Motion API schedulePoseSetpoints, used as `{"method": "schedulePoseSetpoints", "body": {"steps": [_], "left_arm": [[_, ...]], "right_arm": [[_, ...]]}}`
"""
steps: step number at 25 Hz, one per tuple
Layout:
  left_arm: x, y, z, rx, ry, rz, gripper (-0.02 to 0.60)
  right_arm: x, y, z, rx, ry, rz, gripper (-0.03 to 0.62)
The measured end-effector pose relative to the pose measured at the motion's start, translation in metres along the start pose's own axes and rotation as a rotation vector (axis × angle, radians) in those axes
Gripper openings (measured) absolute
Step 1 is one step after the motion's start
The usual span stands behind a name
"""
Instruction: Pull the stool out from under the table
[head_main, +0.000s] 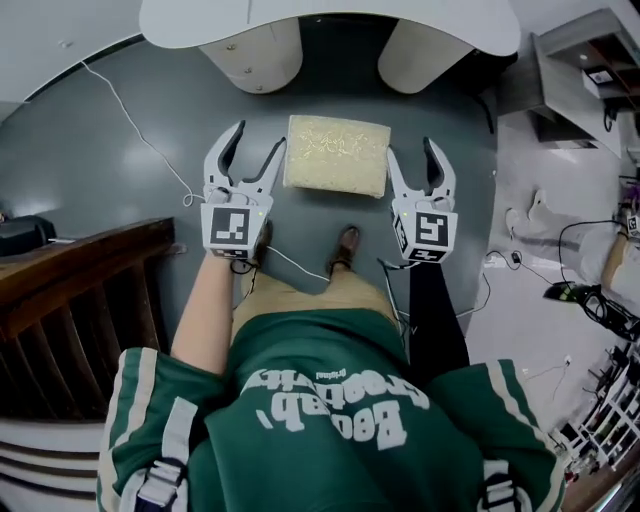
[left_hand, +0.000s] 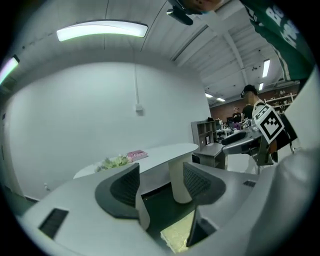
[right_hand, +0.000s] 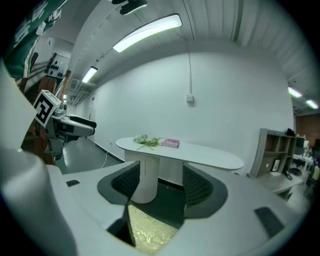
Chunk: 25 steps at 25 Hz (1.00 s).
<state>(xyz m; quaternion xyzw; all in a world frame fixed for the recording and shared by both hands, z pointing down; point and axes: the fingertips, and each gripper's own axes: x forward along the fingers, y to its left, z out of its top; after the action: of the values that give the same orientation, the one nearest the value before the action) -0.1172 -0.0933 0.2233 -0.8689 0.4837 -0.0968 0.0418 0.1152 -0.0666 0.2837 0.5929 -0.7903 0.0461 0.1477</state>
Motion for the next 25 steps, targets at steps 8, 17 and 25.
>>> {"method": "schedulePoseSetpoints", "body": {"steps": [8, 17, 25], "left_arm": [[0.003, 0.017, 0.084, 0.039, -0.110, -0.123, 0.293], [0.001, 0.028, 0.140, 0.069, -0.211, -0.151, 0.293], [-0.009, 0.040, 0.166, 0.082, -0.289, -0.129, 0.293]], "right_arm": [[-0.008, 0.061, 0.080, -0.014, -0.057, -0.049, 0.278], [-0.016, 0.063, 0.142, -0.077, -0.156, -0.080, 0.268], [-0.017, 0.063, 0.162, -0.103, -0.217, -0.074, 0.252]]}}
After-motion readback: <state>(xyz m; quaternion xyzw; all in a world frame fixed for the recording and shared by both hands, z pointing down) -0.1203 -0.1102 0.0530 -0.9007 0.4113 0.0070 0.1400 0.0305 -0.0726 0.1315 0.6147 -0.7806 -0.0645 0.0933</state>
